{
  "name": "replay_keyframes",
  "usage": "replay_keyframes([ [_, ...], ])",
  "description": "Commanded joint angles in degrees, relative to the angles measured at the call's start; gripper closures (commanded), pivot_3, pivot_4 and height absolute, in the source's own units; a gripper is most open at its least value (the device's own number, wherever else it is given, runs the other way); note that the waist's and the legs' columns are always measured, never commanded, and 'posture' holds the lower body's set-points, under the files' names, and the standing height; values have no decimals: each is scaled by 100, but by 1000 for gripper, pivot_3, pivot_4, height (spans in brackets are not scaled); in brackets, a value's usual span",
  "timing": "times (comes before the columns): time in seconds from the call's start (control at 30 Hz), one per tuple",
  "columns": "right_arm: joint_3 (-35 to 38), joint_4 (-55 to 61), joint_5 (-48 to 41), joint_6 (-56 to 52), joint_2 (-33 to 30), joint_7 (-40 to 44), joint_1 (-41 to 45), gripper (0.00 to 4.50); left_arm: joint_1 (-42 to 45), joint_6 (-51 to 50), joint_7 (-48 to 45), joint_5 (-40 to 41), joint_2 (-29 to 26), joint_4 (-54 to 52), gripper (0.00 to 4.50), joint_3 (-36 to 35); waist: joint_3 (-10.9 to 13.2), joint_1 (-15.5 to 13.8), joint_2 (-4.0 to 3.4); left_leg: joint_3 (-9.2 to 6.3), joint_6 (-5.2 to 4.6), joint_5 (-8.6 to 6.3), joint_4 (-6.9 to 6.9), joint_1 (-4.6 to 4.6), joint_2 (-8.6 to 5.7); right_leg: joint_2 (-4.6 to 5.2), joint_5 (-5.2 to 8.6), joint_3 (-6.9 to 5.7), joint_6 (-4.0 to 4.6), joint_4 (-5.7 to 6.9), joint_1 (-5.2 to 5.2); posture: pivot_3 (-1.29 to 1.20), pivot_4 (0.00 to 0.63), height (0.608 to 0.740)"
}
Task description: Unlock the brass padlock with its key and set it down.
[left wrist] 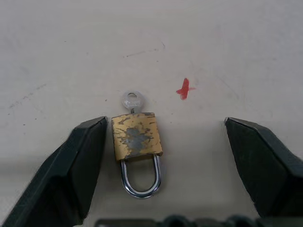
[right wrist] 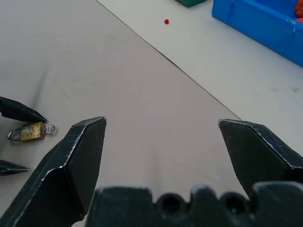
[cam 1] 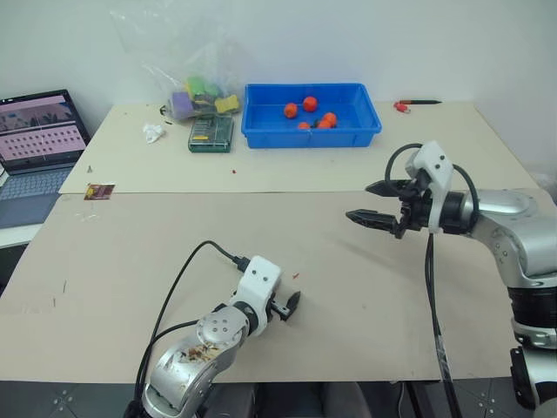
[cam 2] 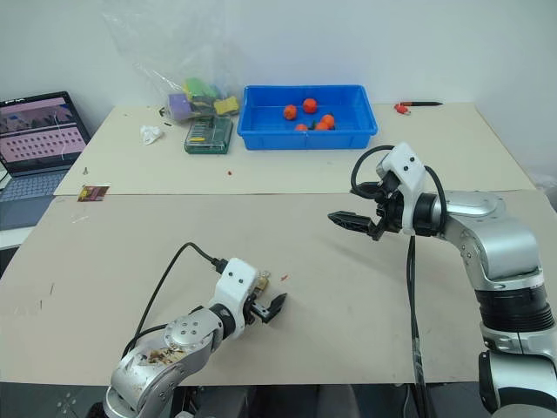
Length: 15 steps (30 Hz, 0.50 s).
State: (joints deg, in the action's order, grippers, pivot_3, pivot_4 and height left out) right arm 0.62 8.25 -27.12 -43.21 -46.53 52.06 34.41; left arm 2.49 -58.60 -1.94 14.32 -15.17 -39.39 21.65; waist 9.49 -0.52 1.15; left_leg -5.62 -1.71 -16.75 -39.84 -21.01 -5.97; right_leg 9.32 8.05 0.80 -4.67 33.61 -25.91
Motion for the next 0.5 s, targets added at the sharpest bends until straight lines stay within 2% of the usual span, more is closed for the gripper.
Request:
replay_keyframes([
  [0.03,204,159,-16,-7,-73,-55,19,0,-91,-197,-5,-137,-86,34,1854,-49,0,4,-1,1,0,0,0,0,0,0,0,0,0,-1,0,0,150,740],
  [0.13,157,81,47,67,-35,-89,21,0,-127,-215,25,-247,-154,-32,2835,-275,0,5,-1,1,1,0,0,0,0,0,0,0,0,-2,0,0,150,740],
  [0.17,143,63,64,86,-18,-101,24,0,-112,-159,0,-294,-213,-39,3313,-293,-1,5,-1,1,2,1,0,0,0,0,0,0,1,-2,-1,0,150,740],
  [0.2,135,60,74,90,4,-121,26,0,-85,-26,-36,-366,-301,-30,3553,-277,-1,6,-1,1,2,1,0,0,0,0,0,1,1,-3,-1,0,150,740],
  [0.33,125,84,75,77,105,-177,29,0,139,805,-398,-581,-690,145,3553,-300,0,18,-1,3,2,1,1,0,1,-5,0,1,1,-3,-1,0,150,740],
  [0.43,189,73,-28,-3,211,-178,39,0,420,2056,-838,-1113,-1427,464,3553,-355,0,10,0,3,4,2,1,-2,1,-8,-1,-2,4,0,-5,0,150,740],
  [0.5,250,56,-139,-88,283,-154,68,0,589,3303,-1025,-1824,-2100,745,3553,-223,0,10,0,4,6,3,2,-3,2,-8,-4,-1,8,0,-10,0,150,740],
])
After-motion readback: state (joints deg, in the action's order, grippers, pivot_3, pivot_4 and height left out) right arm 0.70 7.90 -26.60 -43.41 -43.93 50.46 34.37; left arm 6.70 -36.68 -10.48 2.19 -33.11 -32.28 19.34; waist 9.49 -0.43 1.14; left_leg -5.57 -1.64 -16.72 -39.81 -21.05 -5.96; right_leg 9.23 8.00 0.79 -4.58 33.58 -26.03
